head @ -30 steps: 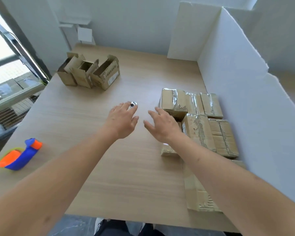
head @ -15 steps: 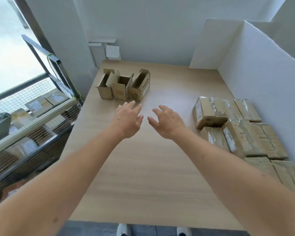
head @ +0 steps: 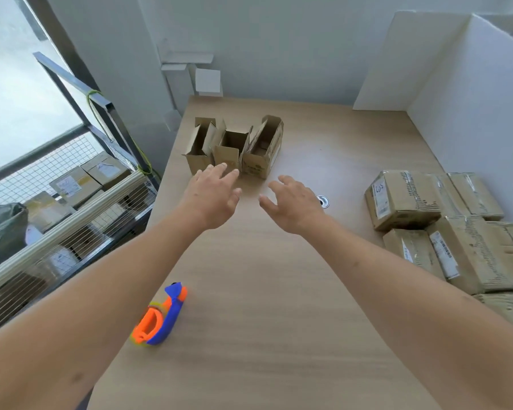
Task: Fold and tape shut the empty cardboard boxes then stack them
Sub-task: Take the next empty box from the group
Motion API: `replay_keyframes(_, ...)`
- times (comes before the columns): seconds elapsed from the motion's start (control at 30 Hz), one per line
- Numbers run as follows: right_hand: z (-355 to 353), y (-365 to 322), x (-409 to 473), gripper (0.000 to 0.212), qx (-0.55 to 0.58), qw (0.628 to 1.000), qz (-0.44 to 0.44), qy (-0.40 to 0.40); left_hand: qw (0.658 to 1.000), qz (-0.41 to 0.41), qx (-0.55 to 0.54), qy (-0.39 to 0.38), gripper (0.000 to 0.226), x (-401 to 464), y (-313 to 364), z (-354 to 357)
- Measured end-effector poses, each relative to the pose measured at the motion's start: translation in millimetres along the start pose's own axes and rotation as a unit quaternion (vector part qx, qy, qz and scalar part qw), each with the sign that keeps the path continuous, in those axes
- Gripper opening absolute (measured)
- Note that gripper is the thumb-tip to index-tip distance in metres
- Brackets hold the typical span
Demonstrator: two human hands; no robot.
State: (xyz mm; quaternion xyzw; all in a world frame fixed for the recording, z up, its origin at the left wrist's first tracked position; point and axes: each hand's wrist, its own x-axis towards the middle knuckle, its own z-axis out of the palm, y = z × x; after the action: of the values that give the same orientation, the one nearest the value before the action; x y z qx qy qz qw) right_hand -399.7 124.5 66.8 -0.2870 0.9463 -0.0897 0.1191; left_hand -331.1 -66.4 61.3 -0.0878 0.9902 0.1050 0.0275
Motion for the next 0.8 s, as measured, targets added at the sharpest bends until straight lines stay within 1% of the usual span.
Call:
replay_keyframes(0.17,15,17,63,0.054,0.026,1.000,0.012,-0.009,1.000,-0.008,-0.020,-0.011,0.055,60,-10,18)
replay_keyframes(0.33,46,29,130,0.053,0.066,0.997,0.037,-0.027,0.999,-0.017,-0.032,-0.036,0.055,117,-23,57)
replay_keyframes(0.5,75,36,190,0.049,0.071,0.996,0.054,-0.022,0.998,-0.019,-0.036,-0.042,0.055,165,-49,88)
replay_keyframes(0.7,103,36,252,0.061,0.079,0.992,0.101,0.000,0.998,0.004,-0.042,-0.050,0.053,193,-73,124)
replay_keyframes(0.77,112,35,266,0.060,0.064,0.992,0.113,-0.003,0.998,0.013,-0.048,-0.044,0.051,196,-79,134)
replay_keyframes(0.8,117,34,272,0.056,0.054,0.992,0.115,-0.003,0.998,0.016,-0.052,-0.039,0.050,197,-83,138)
